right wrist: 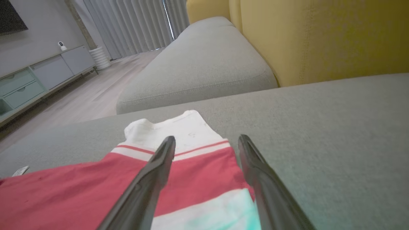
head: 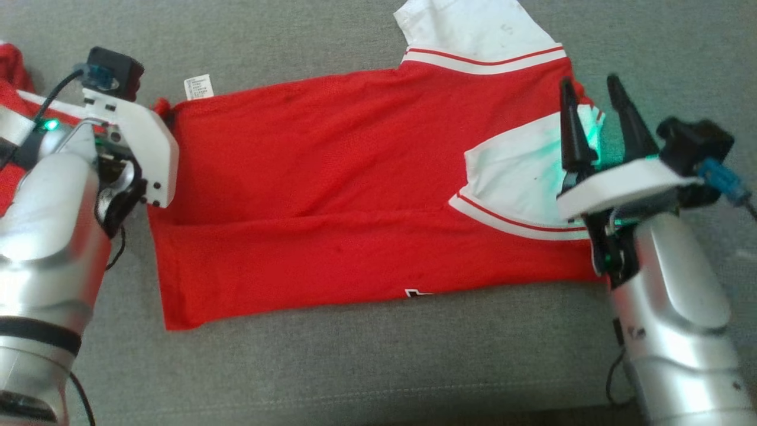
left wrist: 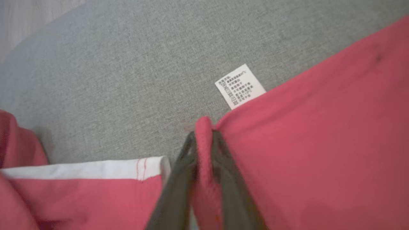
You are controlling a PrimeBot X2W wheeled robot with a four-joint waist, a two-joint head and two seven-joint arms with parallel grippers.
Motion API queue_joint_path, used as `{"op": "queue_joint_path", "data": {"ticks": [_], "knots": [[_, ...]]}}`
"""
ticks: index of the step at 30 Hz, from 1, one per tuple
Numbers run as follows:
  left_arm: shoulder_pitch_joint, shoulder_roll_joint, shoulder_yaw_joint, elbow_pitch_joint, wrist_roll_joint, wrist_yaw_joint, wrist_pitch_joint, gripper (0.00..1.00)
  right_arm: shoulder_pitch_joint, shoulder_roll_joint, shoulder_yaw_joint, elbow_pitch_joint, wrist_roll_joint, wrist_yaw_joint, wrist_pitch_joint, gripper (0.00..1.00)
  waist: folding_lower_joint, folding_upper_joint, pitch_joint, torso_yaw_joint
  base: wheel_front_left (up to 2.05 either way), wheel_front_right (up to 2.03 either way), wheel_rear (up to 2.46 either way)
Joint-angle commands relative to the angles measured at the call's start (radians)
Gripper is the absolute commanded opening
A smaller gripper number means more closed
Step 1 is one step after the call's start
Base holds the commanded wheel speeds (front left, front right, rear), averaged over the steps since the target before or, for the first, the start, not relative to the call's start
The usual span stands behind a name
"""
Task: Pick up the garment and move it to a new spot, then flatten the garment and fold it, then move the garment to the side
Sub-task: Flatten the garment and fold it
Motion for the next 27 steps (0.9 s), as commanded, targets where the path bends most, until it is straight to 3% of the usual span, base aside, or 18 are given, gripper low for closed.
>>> {"op": "queue_joint_path", "data": {"ticks": [1,9,16,27], "knots": [[-0.046,0.051,0.018,-0.018,-0.012,0.002,-0.006,0.00,-0.054,-0.004,0.022,-0.031,-0.011,0.006,0.010,1.00,-0.0001,0.0000,0.003,0.009,0.00,0.00,0.00],[-0.093,0.030,-0.025,-0.056,-0.030,0.002,-0.072,0.00,-0.225,-0.043,0.041,0.035,-0.035,0.006,0.117,1.00,-0.0001,0.0000,0.027,0.064,0.00,0.00,0.00],[-0.140,-0.025,-0.063,-0.090,-0.028,0.002,-0.128,0.00,-0.427,-0.073,0.038,0.204,-0.042,0.006,0.277,1.00,-0.0001,0.0000,0.071,0.140,0.00,0.00,0.00],[-0.195,-0.109,-0.102,-0.095,-0.046,0.002,-0.184,0.00,-0.629,-0.164,0.014,0.461,-0.152,0.006,0.447,1.00,-0.0001,0.0000,0.141,0.252,0.00,0.00,0.00]]}}
